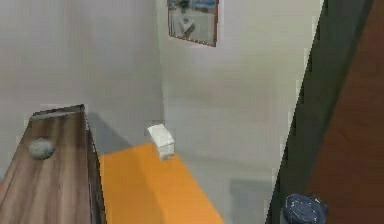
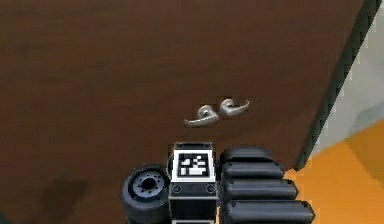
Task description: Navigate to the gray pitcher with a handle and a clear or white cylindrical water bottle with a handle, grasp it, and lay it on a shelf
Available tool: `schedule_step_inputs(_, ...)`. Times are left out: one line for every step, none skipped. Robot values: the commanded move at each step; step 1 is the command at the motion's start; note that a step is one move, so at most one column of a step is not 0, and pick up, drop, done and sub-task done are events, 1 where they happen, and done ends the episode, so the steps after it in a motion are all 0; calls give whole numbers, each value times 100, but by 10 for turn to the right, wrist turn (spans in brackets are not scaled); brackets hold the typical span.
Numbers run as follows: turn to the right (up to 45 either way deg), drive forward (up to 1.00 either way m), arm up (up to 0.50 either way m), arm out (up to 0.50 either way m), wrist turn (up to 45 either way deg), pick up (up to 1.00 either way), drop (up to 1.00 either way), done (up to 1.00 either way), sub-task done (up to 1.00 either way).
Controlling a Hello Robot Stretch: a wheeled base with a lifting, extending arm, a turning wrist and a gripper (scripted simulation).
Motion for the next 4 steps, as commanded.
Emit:
schedule_step_inputs(-30,0,0,0,0,0,0,0,0)
schedule_step_inputs(0,5,0,0,0,0,0,0,0)
schedule_step_inputs(180,0,0,0,0,0,0,0,0)
schedule_step_inputs(0,15,0,0,0,0,0,0,0)
